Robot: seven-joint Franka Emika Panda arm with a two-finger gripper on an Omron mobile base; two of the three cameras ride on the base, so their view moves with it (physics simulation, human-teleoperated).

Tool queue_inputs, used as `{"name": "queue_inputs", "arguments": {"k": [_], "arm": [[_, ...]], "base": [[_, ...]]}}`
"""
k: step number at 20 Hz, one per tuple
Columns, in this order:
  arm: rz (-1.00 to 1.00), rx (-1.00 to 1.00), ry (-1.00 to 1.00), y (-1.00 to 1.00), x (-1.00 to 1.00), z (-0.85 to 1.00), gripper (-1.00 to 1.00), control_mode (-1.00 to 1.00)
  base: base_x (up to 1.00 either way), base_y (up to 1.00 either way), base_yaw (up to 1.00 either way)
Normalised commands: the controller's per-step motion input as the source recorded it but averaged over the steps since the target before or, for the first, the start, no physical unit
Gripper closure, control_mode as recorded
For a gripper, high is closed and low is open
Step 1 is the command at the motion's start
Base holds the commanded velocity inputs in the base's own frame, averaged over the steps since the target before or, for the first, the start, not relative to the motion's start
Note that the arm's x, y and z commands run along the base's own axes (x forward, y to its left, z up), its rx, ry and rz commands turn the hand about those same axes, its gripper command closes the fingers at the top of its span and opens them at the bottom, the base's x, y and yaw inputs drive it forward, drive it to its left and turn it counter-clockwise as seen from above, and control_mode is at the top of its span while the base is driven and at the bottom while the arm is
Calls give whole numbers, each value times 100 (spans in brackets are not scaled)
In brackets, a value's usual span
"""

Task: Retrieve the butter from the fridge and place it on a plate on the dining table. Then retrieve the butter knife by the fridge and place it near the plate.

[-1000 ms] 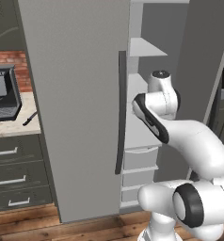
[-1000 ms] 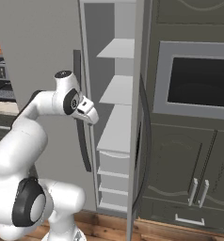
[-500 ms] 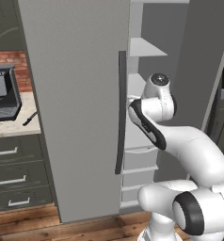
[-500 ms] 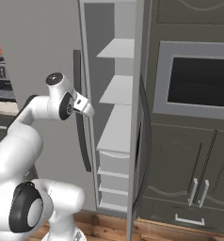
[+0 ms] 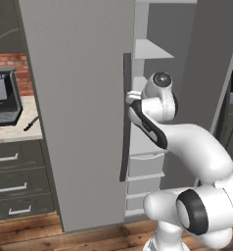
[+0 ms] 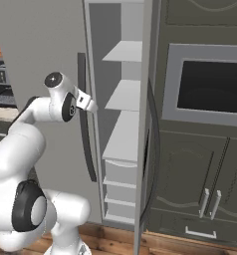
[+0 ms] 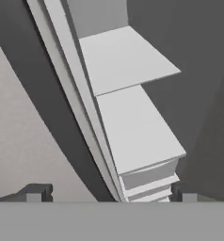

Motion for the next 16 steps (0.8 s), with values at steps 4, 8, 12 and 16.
{"name": "queue_inputs", "arguments": {"k": [4, 8, 12, 16], "arm": [[22, -7, -2, 31, 34, 6, -100, -100], [19, -11, -2, 17, 47, 5, -100, -100], [3, -23, -2, 31, 39, 11, -100, -100], [0, -18, -10, 27, 16, 5, -100, -100]], "base": [[0, 0, 0], [0, 0, 0], [0, 0, 0], [0, 0, 0]]}}
